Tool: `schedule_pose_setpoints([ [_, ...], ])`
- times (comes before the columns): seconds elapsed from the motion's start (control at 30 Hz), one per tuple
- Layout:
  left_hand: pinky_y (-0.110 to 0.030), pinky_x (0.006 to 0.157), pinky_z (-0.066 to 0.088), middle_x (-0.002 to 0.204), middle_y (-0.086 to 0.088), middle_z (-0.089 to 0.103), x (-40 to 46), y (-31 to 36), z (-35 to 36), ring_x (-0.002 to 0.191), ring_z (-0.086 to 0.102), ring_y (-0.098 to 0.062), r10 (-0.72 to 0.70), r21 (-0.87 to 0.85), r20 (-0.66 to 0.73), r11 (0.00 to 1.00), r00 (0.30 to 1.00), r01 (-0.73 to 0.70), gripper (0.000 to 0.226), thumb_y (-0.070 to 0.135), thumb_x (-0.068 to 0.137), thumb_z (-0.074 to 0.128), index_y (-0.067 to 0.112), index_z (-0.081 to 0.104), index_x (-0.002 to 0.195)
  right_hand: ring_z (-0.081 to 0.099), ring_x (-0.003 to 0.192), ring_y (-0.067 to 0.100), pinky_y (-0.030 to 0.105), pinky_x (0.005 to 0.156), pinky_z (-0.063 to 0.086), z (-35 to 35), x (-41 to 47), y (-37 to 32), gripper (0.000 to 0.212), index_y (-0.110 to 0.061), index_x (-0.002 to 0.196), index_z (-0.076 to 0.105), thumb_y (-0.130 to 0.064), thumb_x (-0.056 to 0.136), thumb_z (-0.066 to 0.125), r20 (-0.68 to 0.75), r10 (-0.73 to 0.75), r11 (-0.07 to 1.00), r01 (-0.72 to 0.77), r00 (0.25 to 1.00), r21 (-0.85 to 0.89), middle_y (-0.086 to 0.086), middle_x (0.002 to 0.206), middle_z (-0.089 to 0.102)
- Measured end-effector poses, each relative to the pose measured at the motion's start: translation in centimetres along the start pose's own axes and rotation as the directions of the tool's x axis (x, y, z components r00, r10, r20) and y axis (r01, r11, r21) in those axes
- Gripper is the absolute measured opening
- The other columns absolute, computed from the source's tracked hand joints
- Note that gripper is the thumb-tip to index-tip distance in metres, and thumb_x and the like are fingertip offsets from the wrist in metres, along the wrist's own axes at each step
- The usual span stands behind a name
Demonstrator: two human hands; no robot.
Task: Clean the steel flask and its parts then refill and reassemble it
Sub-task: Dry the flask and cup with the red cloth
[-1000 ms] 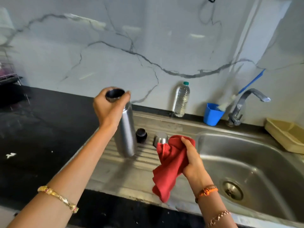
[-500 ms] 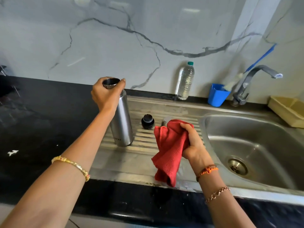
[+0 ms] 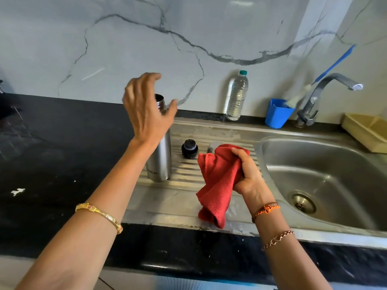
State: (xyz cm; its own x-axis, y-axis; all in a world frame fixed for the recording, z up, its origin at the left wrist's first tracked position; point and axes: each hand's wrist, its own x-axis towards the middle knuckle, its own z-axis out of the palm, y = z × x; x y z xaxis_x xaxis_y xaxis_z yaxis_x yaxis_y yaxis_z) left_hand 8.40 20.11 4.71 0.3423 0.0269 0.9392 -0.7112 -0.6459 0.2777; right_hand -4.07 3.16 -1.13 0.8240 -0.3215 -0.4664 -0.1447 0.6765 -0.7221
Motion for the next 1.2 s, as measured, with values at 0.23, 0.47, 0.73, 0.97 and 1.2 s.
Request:
schedule_pose_setpoints([
  [0.23,-0.034,0.092,0.043,0.114,-0.015,0.058,-5.7,2.2,4.2,0.106,0.051,-0.026,0.241,-0.079,0.497,0.969,0.833,-0.233,0.043,0.008,0.078,0.064,0.005,0.050,0.118,0.061,0.073,0.027,0.040,0.068,0.051,-1.0,-0.7,-1.4,0.024,-0.008,0.102,0.061,-0.026,0.086,0.059,-0.063,-0.080,0.997,0.080,0.995,-0.013,0.014,0.082,0.066],
  [0.47,-0.041,0.098,0.038,0.135,-0.019,0.037,-10.5,0.3,7.4,0.124,0.038,-0.035,-0.387,0.247,0.831,0.900,0.399,0.358,0.066,0.022,0.082,0.069,0.009,0.032,0.136,0.063,0.057,0.024,0.036,0.061,0.051,-3.9,-1.0,-0.9,0.020,-0.008,0.085,0.062,-0.027,0.088,0.056,-0.141,-0.041,0.999,0.040,0.989,-0.008,0.010,0.055,0.067],
  [0.73,-0.040,0.080,0.041,0.120,-0.022,0.050,-10.3,0.9,10.5,0.108,0.051,-0.038,-0.450,0.223,0.732,0.867,0.511,0.445,0.037,0.021,0.091,0.057,0.003,0.039,0.118,0.063,0.071,0.028,0.040,0.075,0.053,-4.5,-0.1,-1.1,0.024,-0.005,0.099,0.065,-0.022,0.083,0.062,-0.206,-0.072,0.997,0.065,0.976,-0.038,0.017,0.086,0.067],
  [0.97,-0.027,0.080,0.044,0.102,-0.005,0.063,-6.4,6.1,7.4,0.093,0.056,-0.016,-0.484,-0.185,0.628,0.667,0.609,0.721,0.028,0.024,0.083,0.068,0.007,0.063,0.105,0.065,0.087,0.028,0.045,0.093,0.049,-3.8,-1.9,-4.2,0.032,-0.011,0.096,0.066,-0.040,0.084,0.061,-0.216,-0.202,0.979,0.194,0.955,-0.058,0.014,0.097,0.068],
  [1.2,-0.022,0.081,0.052,0.090,0.007,0.068,-5.3,15.8,3.9,0.084,0.063,-0.006,-0.288,-0.424,0.843,0.162,0.453,0.891,0.028,0.027,0.061,0.073,0.023,0.067,0.089,0.066,0.098,0.016,0.037,0.089,0.051,-4.7,-5.7,-8.1,0.023,-0.027,0.096,0.067,-0.044,0.087,0.053,-0.194,-0.846,0.533,0.773,0.497,-0.344,-0.004,0.098,0.071],
])
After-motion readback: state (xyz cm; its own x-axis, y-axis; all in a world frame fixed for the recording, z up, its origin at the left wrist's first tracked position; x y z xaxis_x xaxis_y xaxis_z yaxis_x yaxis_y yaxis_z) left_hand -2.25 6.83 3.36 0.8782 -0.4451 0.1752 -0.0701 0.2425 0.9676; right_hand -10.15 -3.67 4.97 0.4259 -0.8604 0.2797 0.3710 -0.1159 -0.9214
